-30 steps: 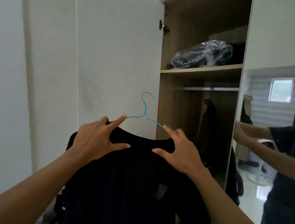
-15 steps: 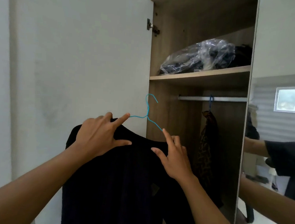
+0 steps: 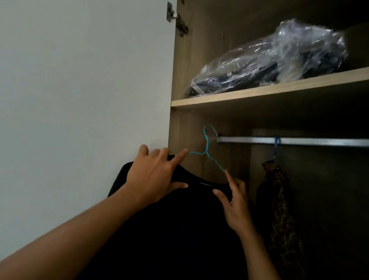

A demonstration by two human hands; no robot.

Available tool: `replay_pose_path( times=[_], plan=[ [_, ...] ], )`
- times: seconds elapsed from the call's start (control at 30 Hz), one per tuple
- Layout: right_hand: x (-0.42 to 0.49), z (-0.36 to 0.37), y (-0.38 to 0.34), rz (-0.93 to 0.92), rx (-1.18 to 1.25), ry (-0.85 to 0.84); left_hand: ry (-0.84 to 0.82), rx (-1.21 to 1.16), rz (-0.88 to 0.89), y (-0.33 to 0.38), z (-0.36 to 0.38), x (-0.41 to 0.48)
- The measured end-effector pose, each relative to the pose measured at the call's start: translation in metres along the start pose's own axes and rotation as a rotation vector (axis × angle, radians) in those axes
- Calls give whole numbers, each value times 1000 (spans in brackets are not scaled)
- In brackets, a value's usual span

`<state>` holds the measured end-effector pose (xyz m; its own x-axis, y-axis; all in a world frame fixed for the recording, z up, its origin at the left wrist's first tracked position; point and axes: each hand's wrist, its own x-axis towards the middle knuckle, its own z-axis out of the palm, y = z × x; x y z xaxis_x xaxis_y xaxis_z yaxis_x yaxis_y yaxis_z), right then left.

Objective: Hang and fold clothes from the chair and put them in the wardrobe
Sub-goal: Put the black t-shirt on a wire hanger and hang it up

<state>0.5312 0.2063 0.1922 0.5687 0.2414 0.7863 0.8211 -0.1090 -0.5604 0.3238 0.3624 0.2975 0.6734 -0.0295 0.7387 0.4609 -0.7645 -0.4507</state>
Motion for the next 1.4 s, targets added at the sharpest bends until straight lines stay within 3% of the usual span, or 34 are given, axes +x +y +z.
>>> replay_pose_path(
  times=[0.27,0.47,1.0,1.4],
  plan=[
    [76,-6,58,21,84,46,-18,9,-5,37,43,71],
    [112,-8,102,3,120,-38,-64,-83,-56,72,74,83],
    [103,-5,160,-4,-104,-69,-120,-242,-25,111,125,78],
    [82,4,147,-110,-167,-127,-53,-417,11,104,125,62]
  ],
)
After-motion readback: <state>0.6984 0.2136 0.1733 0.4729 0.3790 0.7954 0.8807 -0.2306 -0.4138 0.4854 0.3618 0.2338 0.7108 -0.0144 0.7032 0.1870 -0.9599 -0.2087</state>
